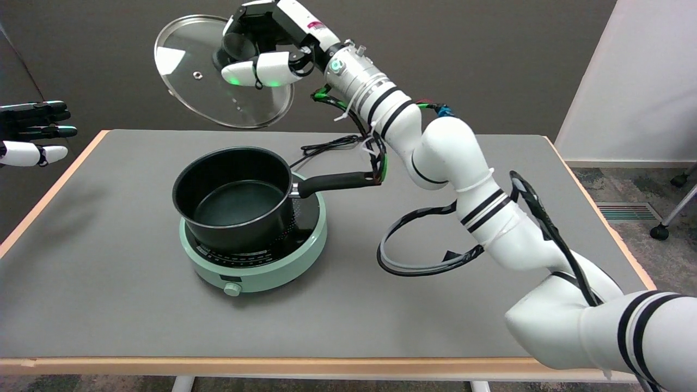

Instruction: Place the pot lid onto the soup pot.

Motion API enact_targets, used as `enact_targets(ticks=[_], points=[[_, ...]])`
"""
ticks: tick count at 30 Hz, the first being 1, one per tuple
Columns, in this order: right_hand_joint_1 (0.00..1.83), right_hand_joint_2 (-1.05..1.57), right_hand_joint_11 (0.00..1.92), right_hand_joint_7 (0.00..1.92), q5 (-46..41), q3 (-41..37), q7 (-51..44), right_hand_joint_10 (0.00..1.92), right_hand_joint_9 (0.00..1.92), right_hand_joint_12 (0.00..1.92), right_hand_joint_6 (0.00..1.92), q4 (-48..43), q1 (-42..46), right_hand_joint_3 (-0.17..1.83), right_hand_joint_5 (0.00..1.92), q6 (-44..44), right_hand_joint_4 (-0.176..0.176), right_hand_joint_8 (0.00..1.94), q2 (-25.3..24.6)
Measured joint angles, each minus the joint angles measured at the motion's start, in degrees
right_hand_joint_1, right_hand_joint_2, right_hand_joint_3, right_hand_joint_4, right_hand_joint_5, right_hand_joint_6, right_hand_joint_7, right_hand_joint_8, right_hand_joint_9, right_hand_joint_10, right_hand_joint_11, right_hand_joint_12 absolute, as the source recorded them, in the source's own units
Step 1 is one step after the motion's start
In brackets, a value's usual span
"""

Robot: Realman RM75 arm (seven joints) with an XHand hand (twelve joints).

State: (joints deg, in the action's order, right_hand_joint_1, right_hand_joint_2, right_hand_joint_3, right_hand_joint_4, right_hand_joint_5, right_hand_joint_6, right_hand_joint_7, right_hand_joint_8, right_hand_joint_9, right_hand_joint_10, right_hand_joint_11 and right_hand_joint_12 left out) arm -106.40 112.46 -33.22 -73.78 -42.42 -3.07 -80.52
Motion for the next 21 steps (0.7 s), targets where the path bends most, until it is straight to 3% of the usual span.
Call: enact_targets(ticks=[21], points=[[1.22,1.17,0.71,0.83,0.7,5.7,0.7,1.86,0.78,1.92,1.18,-0.2,1.8,0.12,0.72,3.1,-0.176,1.54,0.3]])
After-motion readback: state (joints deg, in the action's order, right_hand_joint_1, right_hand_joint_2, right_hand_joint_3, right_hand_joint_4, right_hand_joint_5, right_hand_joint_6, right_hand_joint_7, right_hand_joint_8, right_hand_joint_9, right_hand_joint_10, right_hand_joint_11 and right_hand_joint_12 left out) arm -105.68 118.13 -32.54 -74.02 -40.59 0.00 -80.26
